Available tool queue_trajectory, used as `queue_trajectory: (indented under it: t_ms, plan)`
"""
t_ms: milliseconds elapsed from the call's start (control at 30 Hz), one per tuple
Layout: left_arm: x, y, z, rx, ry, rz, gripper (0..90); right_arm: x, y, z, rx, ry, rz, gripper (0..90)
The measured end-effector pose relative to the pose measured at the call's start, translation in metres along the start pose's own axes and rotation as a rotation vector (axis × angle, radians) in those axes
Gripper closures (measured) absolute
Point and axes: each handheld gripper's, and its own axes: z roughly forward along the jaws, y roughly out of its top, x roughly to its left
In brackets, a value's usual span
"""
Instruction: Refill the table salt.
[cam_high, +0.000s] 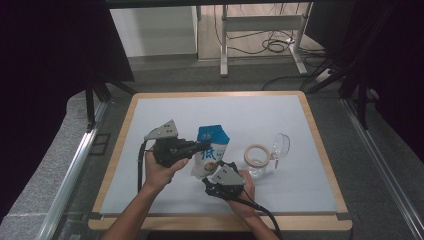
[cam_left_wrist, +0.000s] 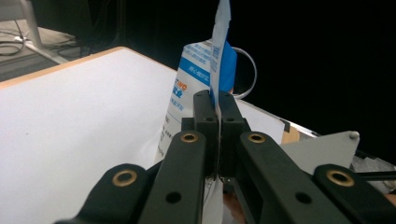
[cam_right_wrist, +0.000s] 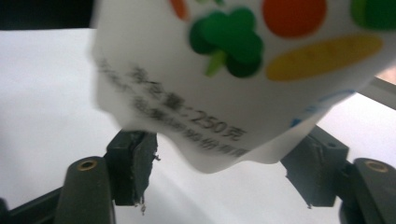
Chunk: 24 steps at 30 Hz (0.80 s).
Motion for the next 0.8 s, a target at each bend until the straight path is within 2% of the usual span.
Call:
queue_trajectory:
  t_ms: [100, 200, 300, 467, 600, 800]
  plan:
    - [0.002, 0.001, 0.002, -0.002, -0.015, -0.016, 90.0, -0.001, -0.001, -0.003, -0.013, 0.016, 0.021, 33.9]
    - [0.003, 0.002, 0.005, 0.003, -0.010, -0.021, 90.0, -0.001, -0.001, -0.007, -0.029, 0.029, 0.015, 35.8]
    - [0.004, 0.001, 0.009, 0.006, -0.013, -0.027, 90.0, 0.001, 0.000, -0.012, -0.021, 0.037, 0.004, 36.3]
    - [0.004, -0.001, 0.019, 0.028, -0.021, -0.031, 90.0, 0.004, -0.003, -0.019, -0.012, 0.054, 0.013, 36.4]
    - [0.004, -0.001, 0.029, 0.045, -0.024, -0.038, 90.0, 0.002, -0.009, -0.024, -0.001, 0.071, 0.053, 37.3]
    - [0.002, 0.000, 0.044, 0.065, -0.039, -0.041, 90.0, -0.001, -0.015, -0.031, 0.003, 0.079, 0.086, 38.4]
